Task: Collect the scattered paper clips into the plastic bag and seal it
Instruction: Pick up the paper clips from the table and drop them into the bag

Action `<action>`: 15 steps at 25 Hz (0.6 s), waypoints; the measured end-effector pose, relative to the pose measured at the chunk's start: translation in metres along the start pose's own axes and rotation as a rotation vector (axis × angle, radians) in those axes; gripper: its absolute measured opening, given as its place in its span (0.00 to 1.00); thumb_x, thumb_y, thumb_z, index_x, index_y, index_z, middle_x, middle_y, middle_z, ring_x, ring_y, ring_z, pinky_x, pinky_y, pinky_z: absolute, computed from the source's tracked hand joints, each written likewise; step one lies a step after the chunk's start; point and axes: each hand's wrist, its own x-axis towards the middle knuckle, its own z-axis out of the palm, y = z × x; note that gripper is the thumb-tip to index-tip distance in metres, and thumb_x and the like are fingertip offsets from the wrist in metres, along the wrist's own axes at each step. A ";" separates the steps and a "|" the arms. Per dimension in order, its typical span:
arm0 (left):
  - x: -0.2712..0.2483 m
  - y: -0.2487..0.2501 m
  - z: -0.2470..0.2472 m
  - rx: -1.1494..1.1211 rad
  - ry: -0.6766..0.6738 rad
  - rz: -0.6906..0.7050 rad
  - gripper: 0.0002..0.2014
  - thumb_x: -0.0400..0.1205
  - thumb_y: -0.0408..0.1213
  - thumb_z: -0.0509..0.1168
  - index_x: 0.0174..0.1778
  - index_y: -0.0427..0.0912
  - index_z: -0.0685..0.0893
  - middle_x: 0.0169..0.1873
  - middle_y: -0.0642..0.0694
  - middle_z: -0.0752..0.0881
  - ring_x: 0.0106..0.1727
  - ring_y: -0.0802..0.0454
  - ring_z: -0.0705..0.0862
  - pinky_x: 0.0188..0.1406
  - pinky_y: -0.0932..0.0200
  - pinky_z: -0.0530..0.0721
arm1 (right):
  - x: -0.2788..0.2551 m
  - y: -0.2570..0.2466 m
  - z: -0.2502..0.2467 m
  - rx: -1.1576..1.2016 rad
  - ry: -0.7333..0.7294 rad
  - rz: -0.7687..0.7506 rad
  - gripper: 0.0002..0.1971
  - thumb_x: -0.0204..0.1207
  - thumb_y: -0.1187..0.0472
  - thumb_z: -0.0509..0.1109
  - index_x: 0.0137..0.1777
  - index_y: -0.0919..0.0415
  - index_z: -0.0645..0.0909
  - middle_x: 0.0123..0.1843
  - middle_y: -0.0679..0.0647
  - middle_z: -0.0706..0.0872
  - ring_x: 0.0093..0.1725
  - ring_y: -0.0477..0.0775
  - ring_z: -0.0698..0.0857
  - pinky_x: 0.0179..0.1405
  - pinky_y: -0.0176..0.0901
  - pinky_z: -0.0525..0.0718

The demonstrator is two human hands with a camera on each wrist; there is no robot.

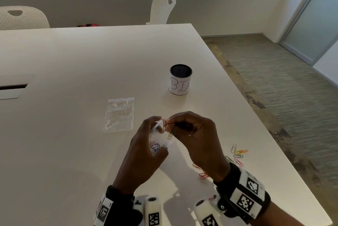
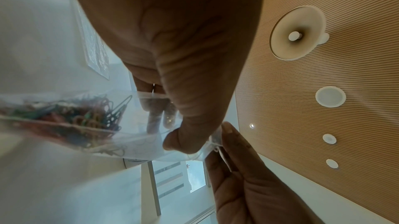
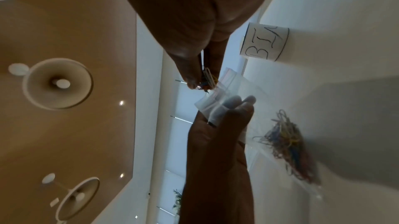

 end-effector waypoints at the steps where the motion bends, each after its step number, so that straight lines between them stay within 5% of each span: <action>1: 0.000 -0.001 0.000 0.005 0.003 0.000 0.35 0.76 0.31 0.78 0.78 0.50 0.71 0.60 0.51 0.85 0.53 0.59 0.86 0.45 0.78 0.83 | -0.001 0.000 0.000 -0.036 -0.022 -0.006 0.07 0.76 0.69 0.80 0.52 0.62 0.93 0.48 0.48 0.96 0.49 0.46 0.95 0.53 0.33 0.90; 5: 0.001 -0.002 0.002 0.023 -0.002 0.004 0.36 0.77 0.32 0.77 0.79 0.50 0.70 0.61 0.51 0.84 0.51 0.53 0.87 0.44 0.77 0.83 | -0.001 -0.004 -0.004 -0.166 -0.089 -0.082 0.08 0.77 0.66 0.79 0.55 0.57 0.94 0.49 0.36 0.93 0.50 0.32 0.92 0.53 0.23 0.86; 9: 0.000 0.000 0.002 0.000 -0.013 0.028 0.34 0.76 0.30 0.76 0.77 0.49 0.71 0.59 0.51 0.85 0.52 0.55 0.86 0.41 0.76 0.82 | 0.002 -0.003 -0.025 -0.253 -0.015 -0.085 0.06 0.77 0.67 0.80 0.52 0.59 0.95 0.47 0.43 0.96 0.47 0.36 0.94 0.51 0.26 0.88; 15: 0.002 0.000 -0.002 0.032 -0.017 0.060 0.35 0.75 0.26 0.76 0.77 0.51 0.72 0.57 0.53 0.86 0.51 0.58 0.85 0.45 0.78 0.81 | -0.015 0.013 -0.106 -0.485 0.072 0.112 0.05 0.75 0.65 0.82 0.47 0.56 0.95 0.41 0.42 0.95 0.42 0.36 0.93 0.50 0.29 0.90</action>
